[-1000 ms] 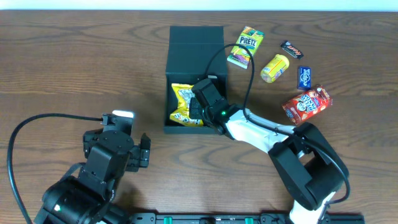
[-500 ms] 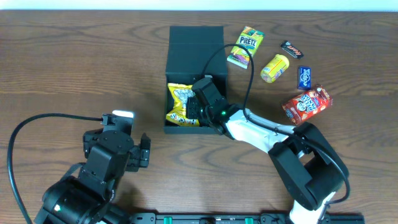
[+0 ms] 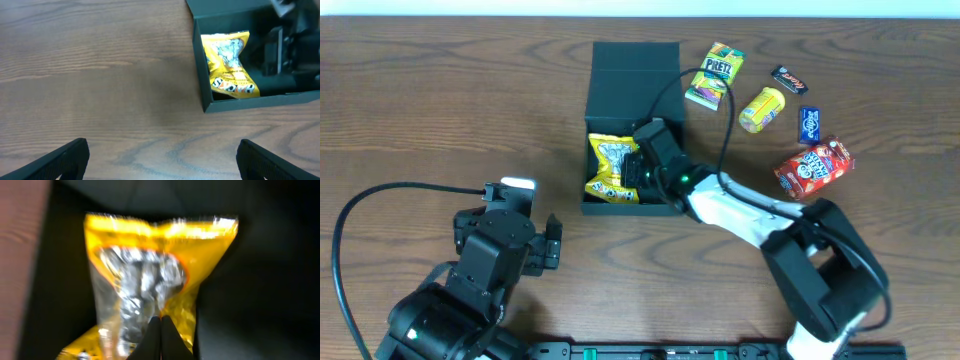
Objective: Pack container
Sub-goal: 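Lower the bag into the box and open right gripper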
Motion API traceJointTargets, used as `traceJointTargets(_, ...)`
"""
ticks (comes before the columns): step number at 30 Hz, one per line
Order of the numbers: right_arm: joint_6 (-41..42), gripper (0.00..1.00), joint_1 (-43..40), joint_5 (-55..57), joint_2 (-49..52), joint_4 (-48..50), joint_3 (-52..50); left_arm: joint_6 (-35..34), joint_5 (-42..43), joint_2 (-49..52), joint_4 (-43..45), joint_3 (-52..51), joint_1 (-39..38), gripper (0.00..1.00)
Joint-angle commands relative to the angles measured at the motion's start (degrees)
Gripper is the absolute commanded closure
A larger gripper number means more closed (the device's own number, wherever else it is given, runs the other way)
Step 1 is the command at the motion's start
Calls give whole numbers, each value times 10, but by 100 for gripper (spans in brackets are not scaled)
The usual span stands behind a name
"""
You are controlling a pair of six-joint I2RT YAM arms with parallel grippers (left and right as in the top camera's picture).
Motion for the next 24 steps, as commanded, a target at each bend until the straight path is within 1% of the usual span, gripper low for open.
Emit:
traceJointTargets(1, -30, 99, -7, -3, -55, 14, 5, 4, 0, 0, -2, 9, 1, 5)
traceJointTargets(6, -41, 99, 0, -6, -61, 19, 5, 4, 0, 0, -2, 9, 1, 5)
traceJointTargets(9, -54, 99, 7, -9, -42, 16, 5, 3, 0, 0, -2, 9, 1, 5)
traceJointTargets(16, -54, 99, 9, -12, 16, 12, 5, 4, 0, 0, -2, 9, 1, 5)
traceJointTargets(24, -85, 99, 9, -16, 47, 17, 5, 4, 0, 0, -2, 9, 1, 5)
